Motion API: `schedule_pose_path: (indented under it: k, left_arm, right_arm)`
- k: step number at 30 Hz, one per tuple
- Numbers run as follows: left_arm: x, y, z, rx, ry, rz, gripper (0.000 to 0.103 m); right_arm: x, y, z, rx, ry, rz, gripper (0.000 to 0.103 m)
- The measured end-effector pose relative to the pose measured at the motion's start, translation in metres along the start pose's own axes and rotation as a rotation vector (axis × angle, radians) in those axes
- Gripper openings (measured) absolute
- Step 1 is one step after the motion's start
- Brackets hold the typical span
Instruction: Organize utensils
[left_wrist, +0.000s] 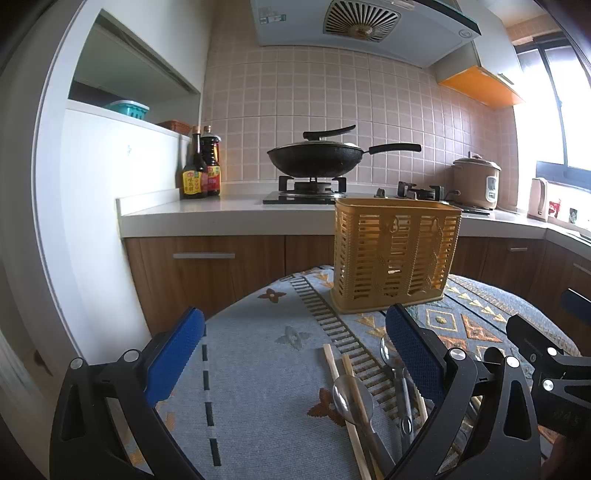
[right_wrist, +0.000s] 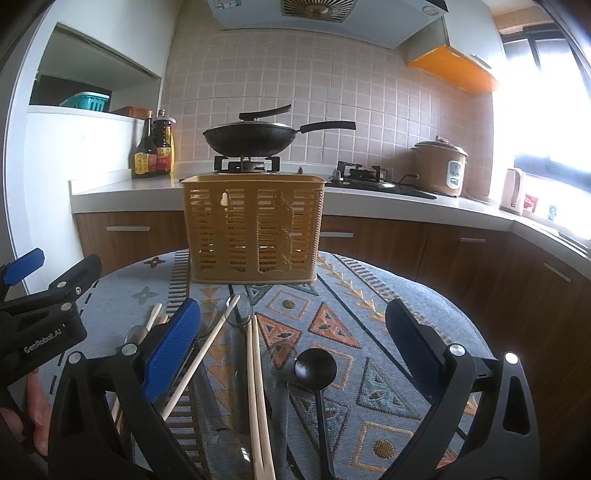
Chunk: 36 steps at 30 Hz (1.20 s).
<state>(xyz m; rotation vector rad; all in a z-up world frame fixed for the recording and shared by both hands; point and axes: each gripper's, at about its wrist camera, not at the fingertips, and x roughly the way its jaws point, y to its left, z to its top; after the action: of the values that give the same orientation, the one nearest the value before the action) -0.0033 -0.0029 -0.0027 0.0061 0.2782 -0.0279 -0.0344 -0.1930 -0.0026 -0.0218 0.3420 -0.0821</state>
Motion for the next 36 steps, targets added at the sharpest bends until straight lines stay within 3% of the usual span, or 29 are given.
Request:
schedule_pose_path:
  k: [6, 18, 28, 31, 32, 36]
  left_arm:
    - [0.0, 0.0, 0.001, 0.001, 0.001, 0.0, 0.095]
    - [0.0, 0.0, 0.0, 0.0, 0.002, 0.0, 0.095]
    - [0.002, 0.003, 0.001, -0.02, 0.013, -0.007, 0.095]
    - [0.018, 0.02, -0.001, -0.096, 0.129, -0.065, 0.094]
    - [0.025, 0.029, -0.002, -0.135, 0.176, -0.098, 0.087]
    - [0.051, 0.061, -0.005, -0.261, 0.357, -0.231, 0.079]
  right_arm:
    - [0.0, -0.002, -0.001, 0.01, -0.023, -0.002, 0.096]
    - [0.002, -0.001, -0.001, 0.032, 0.036, 0.012, 0.096]
    - [0.006, 0.002, -0.002, 0.0, 0.03, -0.043, 0.096]
    - [0.015, 0.001, -0.004, -0.004, 0.075, -0.071, 0.096]
    - [0.016, 0.0, -0.004, -0.004, 0.077, -0.079, 0.096]
    - [0.022, -0.007, -0.005, 0.024, 0.116, -0.039, 0.096]
